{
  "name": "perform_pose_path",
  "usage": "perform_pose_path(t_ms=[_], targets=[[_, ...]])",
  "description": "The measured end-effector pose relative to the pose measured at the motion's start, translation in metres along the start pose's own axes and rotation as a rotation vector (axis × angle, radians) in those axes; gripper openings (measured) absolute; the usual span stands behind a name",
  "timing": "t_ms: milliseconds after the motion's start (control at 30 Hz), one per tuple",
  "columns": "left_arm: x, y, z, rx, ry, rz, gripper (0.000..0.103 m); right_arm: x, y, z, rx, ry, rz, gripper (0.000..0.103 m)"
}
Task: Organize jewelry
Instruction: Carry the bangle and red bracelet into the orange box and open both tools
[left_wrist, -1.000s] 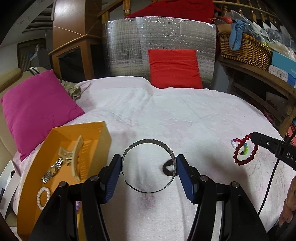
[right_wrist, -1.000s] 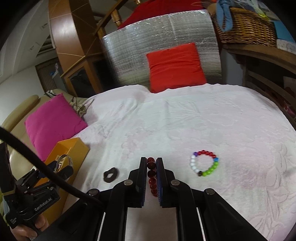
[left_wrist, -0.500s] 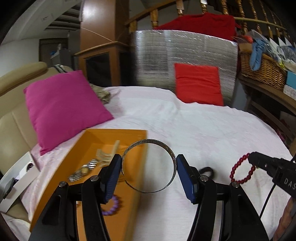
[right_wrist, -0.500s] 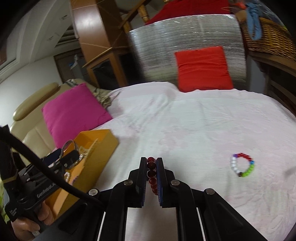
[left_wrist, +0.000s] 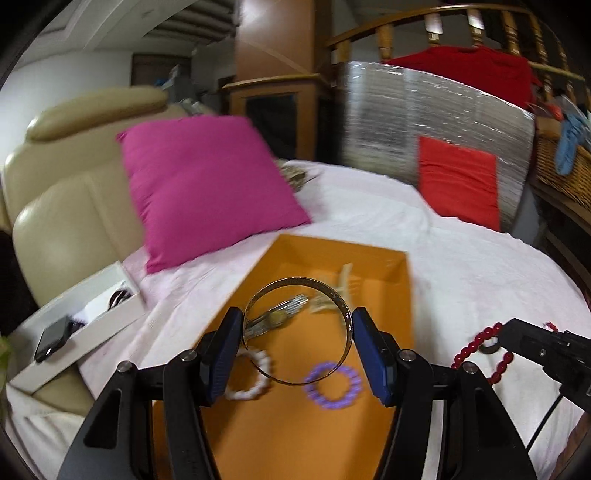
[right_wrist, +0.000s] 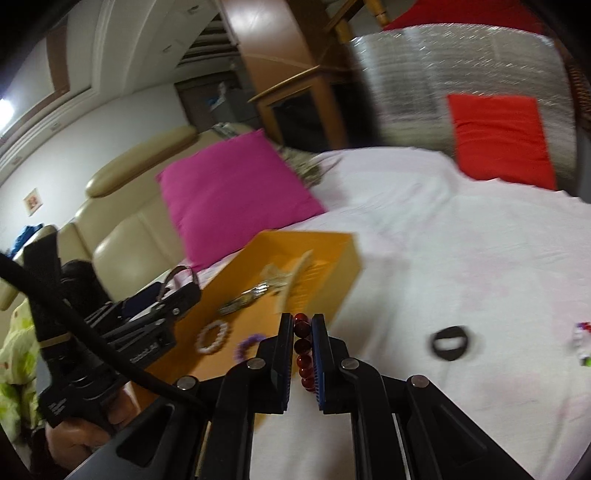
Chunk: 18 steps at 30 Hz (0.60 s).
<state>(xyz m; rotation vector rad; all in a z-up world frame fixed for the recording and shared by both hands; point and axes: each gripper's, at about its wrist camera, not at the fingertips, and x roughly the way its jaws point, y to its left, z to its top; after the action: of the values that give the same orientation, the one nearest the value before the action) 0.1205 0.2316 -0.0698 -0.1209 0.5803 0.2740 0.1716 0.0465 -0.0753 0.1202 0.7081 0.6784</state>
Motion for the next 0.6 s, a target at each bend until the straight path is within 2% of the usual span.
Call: perform_pose_path(t_ms=[133,267,600], targets=[[0.009,0.043,-0.013,-0.085,0.071,0.042,0.062,0.015,0.03,-0.002,-0.053,0.024,0.04,0.011],[0.013,0.066,-0.025,-0.125,0.114,0.079,0.062,0.03,0.052,-0.004,-0.055,0.052,0.082,0.011],[0.032,0.072,-0.047,-0.085,0.25,0.112,0.062,0.072,0.093,-0.025,-0.073,0.165,0.157,0.011]])
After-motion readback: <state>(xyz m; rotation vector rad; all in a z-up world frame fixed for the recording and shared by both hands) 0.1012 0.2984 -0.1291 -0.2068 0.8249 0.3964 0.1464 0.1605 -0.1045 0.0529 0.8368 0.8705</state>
